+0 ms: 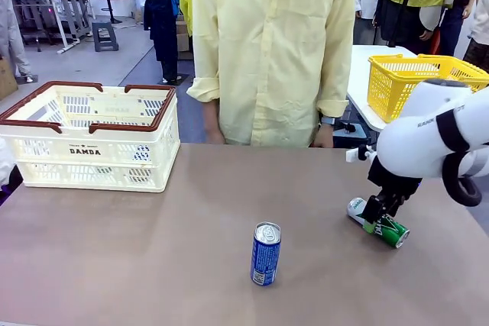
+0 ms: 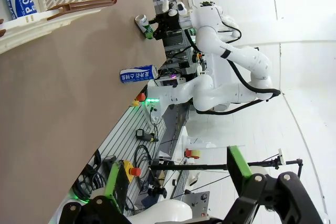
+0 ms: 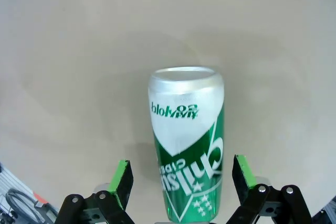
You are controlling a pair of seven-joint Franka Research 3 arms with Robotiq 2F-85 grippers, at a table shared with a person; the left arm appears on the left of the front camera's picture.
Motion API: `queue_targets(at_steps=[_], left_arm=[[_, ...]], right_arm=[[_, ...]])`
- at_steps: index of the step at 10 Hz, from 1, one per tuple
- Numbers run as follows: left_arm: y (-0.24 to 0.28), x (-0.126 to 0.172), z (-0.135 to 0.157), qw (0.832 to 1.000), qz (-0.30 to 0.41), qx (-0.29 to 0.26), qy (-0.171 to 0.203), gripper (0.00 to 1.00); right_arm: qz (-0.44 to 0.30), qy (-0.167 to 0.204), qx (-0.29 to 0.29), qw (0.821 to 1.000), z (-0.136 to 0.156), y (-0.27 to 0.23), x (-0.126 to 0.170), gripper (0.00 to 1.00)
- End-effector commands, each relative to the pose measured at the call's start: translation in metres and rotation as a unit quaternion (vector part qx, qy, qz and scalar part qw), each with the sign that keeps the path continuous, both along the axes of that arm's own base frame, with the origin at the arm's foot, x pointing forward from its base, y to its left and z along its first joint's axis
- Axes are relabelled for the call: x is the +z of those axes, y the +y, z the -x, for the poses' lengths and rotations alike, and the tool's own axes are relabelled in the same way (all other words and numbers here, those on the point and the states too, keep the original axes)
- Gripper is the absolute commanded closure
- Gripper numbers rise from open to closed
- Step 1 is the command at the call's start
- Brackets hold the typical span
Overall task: Place the drinks into the Shopping basket.
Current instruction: Pick up one drink and place it into the Shopping basket.
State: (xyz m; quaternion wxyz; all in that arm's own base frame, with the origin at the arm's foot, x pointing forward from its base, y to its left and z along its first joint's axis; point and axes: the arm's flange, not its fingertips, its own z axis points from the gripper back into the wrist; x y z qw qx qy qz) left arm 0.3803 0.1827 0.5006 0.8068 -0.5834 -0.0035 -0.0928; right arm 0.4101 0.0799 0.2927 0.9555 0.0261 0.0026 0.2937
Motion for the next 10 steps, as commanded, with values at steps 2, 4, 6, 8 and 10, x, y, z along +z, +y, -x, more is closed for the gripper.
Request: queue_targets(at_steps=[2,4,6,8,10], left_arm=[[-0.0011,0.0024,0.0015,1.000,0.004,0.001,0.002,0.00],[-0.0011,0.0024,0.0015,1.000,0.004,0.001,0.002,0.00],[-0.0011,0.0024,0.0015,1.000,0.004,0.001,0.002,0.00],[-0.0011,0.0024,0.0015,1.000,0.004,0.001,0.002,0.00],[-0.0011,0.0024,0.0015,1.000,0.004,0.001,0.002,0.00]], right_arm=[[0.002,-0.004,-0.010,1.000,0.0066,-0.0006,-0.0179,0.00],[-0.013,0.005,-0.006,1.000,0.0083,-0.0006,-0.0202,0.60],[-0.016,-0.001,-0.007,1.000,0.0085,-0.0030,-0.0157,1.00],[-0.013,-0.001,-0.010,1.000,0.0094,-0.0029,-0.0152,1.00],[-0.011,-0.003,-0.011,1.000,0.0079,-0.0009,-0.0152,1.00]])
